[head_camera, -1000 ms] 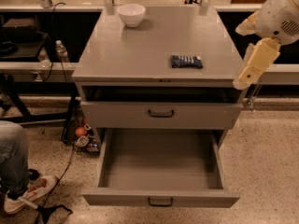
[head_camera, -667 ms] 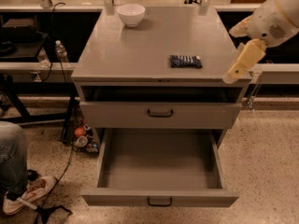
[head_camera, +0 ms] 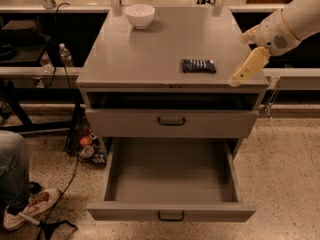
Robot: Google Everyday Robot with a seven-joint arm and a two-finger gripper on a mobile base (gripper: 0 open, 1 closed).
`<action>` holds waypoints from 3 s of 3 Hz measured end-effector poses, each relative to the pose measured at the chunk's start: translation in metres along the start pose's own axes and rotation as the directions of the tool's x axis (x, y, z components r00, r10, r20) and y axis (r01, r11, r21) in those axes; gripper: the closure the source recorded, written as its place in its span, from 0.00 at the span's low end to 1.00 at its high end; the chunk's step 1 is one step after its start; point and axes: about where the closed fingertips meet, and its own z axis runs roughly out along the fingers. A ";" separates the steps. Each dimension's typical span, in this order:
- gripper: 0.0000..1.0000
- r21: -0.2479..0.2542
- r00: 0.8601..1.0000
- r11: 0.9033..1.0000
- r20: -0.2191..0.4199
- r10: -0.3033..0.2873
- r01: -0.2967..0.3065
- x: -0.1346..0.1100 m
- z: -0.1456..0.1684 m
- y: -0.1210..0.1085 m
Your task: Place rxbar blueberry into middle drawer
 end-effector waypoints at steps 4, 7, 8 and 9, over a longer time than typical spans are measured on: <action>0.00 0.047 0.988 0.995 0.130 0.086 -0.093 0.028 0.053 -0.091; 0.00 -0.046 1.000 0.999 -0.019 -0.016 0.015 0.014 0.110 -0.097; 0.00 -0.065 0.998 0.997 -0.032 -0.045 0.043 0.006 0.121 -0.097; 0.00 -0.081 0.997 0.995 -0.044 -0.056 0.052 0.003 0.132 -0.097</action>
Offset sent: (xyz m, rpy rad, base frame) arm 0.0839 -0.0450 -0.0222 0.1724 -0.0874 -0.1328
